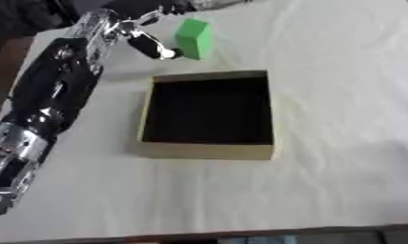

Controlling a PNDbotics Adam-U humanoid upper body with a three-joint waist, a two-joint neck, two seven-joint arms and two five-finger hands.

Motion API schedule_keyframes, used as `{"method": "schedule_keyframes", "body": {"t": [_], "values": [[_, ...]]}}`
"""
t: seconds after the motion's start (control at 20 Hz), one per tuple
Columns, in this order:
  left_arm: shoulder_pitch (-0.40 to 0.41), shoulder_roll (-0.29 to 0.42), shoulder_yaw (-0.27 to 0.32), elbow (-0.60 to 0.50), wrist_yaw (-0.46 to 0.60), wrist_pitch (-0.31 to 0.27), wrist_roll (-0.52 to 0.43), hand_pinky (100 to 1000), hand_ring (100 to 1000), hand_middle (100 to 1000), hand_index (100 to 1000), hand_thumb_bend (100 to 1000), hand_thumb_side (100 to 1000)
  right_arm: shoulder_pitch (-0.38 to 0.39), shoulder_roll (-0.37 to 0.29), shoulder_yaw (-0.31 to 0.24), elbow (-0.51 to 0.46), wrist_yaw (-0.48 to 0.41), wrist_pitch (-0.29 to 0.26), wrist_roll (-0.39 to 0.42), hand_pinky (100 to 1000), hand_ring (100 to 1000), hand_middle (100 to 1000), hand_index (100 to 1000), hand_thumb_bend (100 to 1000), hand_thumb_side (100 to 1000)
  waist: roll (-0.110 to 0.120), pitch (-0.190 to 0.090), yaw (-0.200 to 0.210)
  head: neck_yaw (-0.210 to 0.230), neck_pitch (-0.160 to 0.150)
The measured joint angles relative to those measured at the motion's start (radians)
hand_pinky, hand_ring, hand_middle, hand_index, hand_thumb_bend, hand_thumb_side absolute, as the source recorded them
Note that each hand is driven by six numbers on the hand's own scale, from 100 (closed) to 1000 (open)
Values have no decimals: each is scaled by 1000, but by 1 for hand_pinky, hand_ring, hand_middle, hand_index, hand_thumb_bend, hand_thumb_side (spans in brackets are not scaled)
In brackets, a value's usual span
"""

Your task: Pick up objects on the table and place them in the box.

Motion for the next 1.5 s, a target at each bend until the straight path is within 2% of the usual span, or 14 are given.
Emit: {"method": "schedule_keyframes", "body": {"t": [0.3,1.15,1.5], "values": [[-5,0,2,-1,3,2,2,804,779,765,894,468,482,-9,0,1,0,0,2,6,811,825,794,917,100,602,15,12,-15,4,-6],[-5,18,8,-18,2,9,5,813,789,773,901,454,464,-25,0,1,0,0,3,12,811,826,794,917,100,607,34,36,-32,8,-8],[-5,22,12,-25,-21,12,7,855,839,795,911,436,448,-26,0,1,0,0,3,14,812,826,794,916,100,609,42,39,-39,8,-8]]}}
